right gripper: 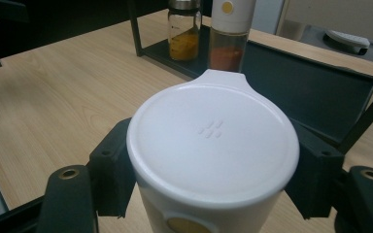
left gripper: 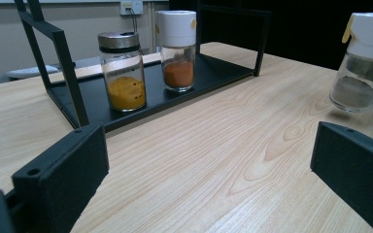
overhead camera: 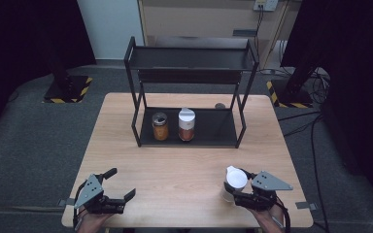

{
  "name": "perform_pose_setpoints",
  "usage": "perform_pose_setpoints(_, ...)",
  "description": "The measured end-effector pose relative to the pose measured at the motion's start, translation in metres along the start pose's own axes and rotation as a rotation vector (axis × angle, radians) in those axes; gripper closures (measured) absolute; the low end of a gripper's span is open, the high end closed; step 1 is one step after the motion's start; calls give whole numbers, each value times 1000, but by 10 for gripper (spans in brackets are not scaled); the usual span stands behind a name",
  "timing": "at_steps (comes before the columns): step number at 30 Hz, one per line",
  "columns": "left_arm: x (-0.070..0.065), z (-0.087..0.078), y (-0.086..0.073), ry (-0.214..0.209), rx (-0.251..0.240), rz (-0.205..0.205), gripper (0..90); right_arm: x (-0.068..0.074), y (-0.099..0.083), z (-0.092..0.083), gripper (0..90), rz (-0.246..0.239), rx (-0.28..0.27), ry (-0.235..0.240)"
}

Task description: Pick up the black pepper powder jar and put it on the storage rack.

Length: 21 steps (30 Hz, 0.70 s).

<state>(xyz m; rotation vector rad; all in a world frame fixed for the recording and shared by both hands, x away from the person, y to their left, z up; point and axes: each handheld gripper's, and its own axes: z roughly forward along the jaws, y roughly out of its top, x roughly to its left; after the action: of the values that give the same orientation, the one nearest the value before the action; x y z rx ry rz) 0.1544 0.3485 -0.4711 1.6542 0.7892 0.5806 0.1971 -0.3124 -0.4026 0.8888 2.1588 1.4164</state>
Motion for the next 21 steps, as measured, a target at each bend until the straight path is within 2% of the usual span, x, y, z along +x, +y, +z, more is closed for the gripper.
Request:
perform_pose_setpoints(11, 1, 0, 0, 0, -1, -4, 0, -3, 29, 10, 310, -1, 6, 8)
perform_pose_setpoints(21, 1, 0, 0, -2, -1, -4, 0, -11, 55, 19, 309, 4, -7, 11)
